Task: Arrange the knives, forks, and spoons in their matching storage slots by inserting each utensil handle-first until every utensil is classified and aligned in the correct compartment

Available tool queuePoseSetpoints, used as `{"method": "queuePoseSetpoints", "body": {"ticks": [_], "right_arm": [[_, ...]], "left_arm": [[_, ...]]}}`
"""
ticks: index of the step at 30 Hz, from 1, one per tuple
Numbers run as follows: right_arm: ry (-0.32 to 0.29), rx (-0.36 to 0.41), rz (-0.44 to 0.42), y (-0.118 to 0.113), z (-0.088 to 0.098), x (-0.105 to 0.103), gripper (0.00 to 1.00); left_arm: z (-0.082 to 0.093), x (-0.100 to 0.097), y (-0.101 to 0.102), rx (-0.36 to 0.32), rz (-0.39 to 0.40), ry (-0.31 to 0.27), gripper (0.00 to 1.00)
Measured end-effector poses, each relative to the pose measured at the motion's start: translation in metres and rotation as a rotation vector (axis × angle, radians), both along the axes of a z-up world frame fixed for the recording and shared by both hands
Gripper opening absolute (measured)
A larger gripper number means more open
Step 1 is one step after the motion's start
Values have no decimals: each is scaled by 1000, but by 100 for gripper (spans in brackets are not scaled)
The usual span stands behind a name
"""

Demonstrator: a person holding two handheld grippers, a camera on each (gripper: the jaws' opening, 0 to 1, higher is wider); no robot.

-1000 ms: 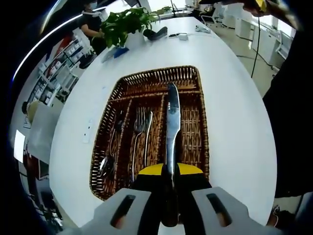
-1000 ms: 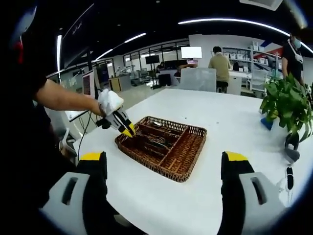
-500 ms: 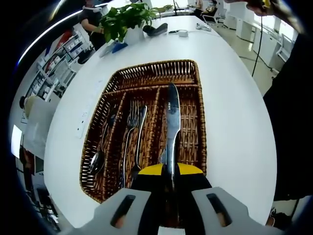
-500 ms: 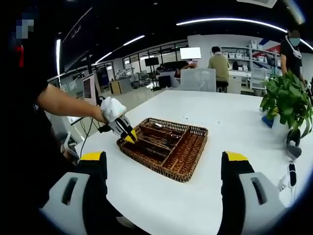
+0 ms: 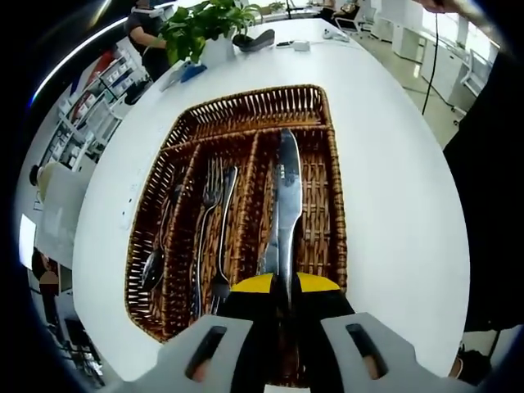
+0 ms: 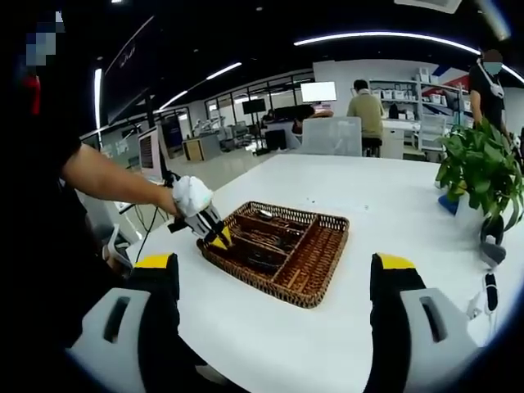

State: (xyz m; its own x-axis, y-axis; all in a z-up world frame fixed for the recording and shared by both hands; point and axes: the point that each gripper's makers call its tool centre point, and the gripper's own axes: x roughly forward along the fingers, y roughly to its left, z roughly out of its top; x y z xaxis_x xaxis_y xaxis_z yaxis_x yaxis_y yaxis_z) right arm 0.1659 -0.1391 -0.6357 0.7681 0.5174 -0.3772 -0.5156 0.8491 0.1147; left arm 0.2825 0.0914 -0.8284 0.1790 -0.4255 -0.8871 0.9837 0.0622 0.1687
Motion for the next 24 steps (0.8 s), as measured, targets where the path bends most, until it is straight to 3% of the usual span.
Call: {"method": "queuePoseSetpoints", "body": {"ticks": [5,24], "right_arm": [[6,0,-1,1,-3,-2,100],[20,5,-9,-1,-8,-6,100]], "left_arm": [[-6,0,6,24,-14,-17,6],[-27,-6,2,41,-15,26,7]]}}
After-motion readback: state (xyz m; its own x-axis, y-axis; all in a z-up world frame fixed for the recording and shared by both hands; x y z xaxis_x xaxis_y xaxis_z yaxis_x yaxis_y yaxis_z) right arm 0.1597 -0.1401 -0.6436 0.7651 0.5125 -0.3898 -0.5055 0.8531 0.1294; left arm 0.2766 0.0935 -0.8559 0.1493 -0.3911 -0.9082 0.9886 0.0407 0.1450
